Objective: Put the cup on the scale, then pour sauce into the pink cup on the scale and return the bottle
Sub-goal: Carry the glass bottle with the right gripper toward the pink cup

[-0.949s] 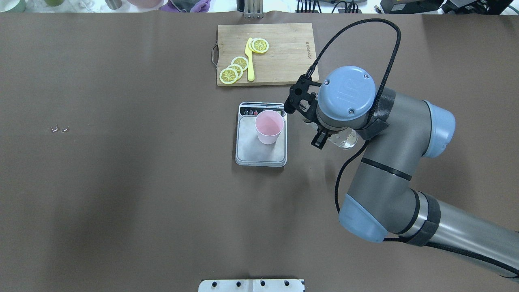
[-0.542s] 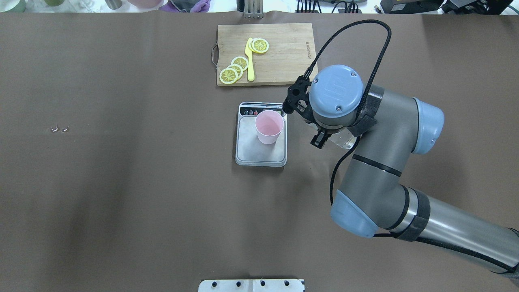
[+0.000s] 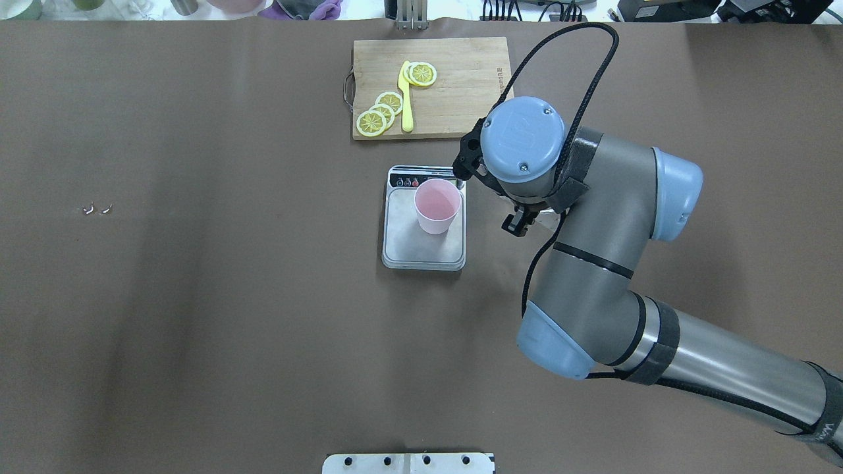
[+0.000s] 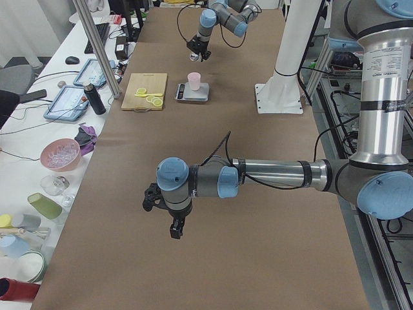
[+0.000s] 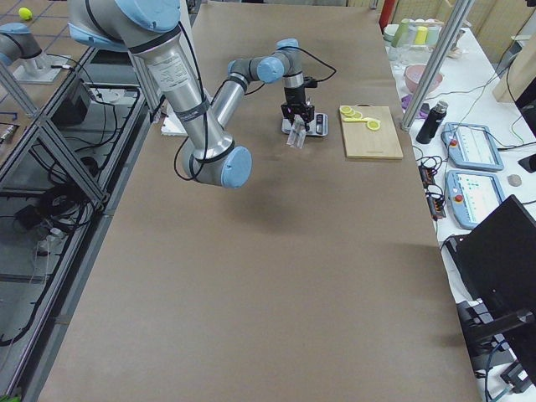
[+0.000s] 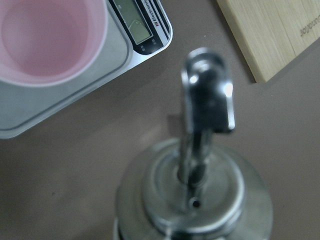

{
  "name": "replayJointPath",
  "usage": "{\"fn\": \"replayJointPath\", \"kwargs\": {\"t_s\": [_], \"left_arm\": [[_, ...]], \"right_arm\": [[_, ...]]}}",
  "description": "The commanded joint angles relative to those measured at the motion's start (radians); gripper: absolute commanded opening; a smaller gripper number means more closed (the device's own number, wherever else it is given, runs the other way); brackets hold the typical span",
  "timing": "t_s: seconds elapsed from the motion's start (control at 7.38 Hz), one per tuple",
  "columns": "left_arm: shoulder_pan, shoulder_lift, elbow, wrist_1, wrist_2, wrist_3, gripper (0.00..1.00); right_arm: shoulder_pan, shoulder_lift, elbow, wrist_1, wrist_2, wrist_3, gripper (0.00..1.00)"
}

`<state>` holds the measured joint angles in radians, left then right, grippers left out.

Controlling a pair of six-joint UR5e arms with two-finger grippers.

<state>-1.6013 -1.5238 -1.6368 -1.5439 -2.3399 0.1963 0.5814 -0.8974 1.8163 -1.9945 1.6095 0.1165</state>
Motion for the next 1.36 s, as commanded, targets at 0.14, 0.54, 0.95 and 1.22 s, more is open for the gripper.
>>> {"fn": "replayJointPath", "kwargs": {"t_s": [0.14,0.54,0.95,1.22], "left_arm": [[-0.003,0.007,-0.001,0.001,0.001,0.0,0.99],[-0.005,0.004,0.0,0.001,0.002,-0.003,0.99],[-0.011,0.002,0.002,0.001,0.002,-0.003,0.99],[-0.012,0.002,0.002,0.001,0.002,-0.003,0.99]], "right_arm": [[-0.009,0.058,-0.046,-0.053,-0.049,0.0,0.16],[-0.037,0.077,-0.092,-0.063,-0.12,-0.003,0.16],[-0.038,0.127,-0.121,-0.159,-0.175,-0.017,0.16],[-0.038,0.166,-0.172,-0.188,-0.195,-0.006,0.16]]}}
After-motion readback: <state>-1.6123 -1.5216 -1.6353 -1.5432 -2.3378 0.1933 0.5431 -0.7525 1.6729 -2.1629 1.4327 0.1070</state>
